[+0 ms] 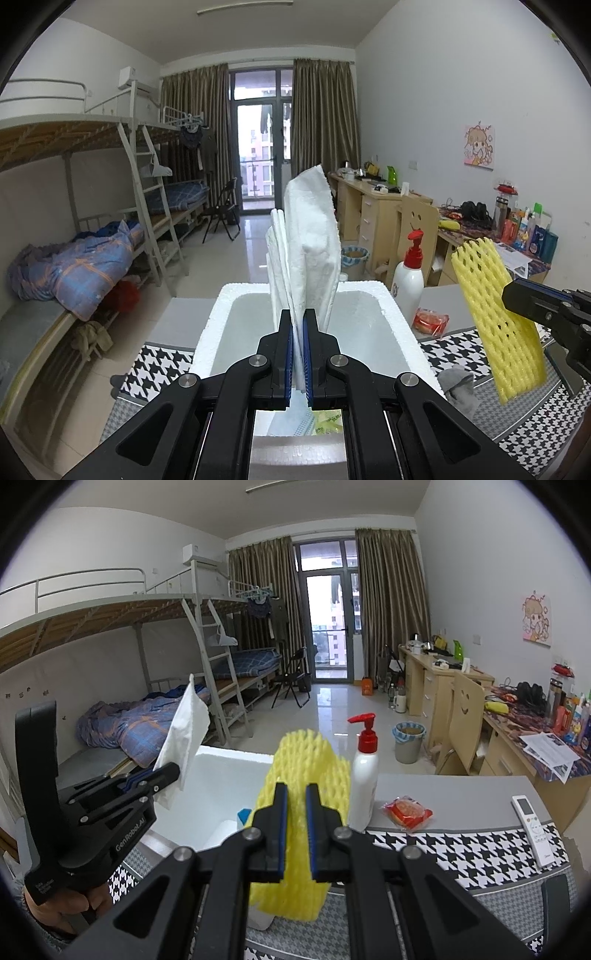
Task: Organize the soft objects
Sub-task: 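Lower the white tissues into the foam box and open the left tool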
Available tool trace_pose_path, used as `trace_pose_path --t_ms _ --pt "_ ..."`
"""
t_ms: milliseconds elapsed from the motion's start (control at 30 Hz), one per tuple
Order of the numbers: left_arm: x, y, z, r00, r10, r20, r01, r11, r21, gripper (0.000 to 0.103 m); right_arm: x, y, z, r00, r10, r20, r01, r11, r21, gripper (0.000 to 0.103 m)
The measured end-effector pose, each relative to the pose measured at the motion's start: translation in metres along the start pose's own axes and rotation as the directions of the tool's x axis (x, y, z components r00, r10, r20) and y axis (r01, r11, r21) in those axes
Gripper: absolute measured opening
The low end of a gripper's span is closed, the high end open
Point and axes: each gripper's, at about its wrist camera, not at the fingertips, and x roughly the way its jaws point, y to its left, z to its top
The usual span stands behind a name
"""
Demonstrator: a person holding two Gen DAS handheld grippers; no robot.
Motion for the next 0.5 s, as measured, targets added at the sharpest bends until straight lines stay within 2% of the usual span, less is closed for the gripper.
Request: trace_pose_path --t_ms 133,200,267,500 --pt "0.009 0.004 0.0 1.0 -0.004 -0.027 0.004 1.0 -0.003 0.01 0.001 0.003 0.0 1.0 -0.003 -0.007 0.003 1.0 0.002 0.012" --pt "0.012 0.006 -0.002 0.999 -0.011 -0.042 0.011 1.0 -0.001 0.025 0.001 0.005 0.002 1.0 -0.001 -0.007 0.001 1.0 0.001 0.012" --pt "0.012 0.006 -0.003 0.999 -0.013 -0.041 0.013 1.0 0.002 0.061 0.001 0.006 0.003 1.0 -0.002 -0.005 0.002 1.0 0.001 0.012" --pt "0.002 0.008 -0.006 1.0 -0.012 0.002 0.012 1.0 0.005 0.088 0.006 0.011 0.007 1.0 -0.004 -0.013 0.004 1.0 -0.009 0.012"
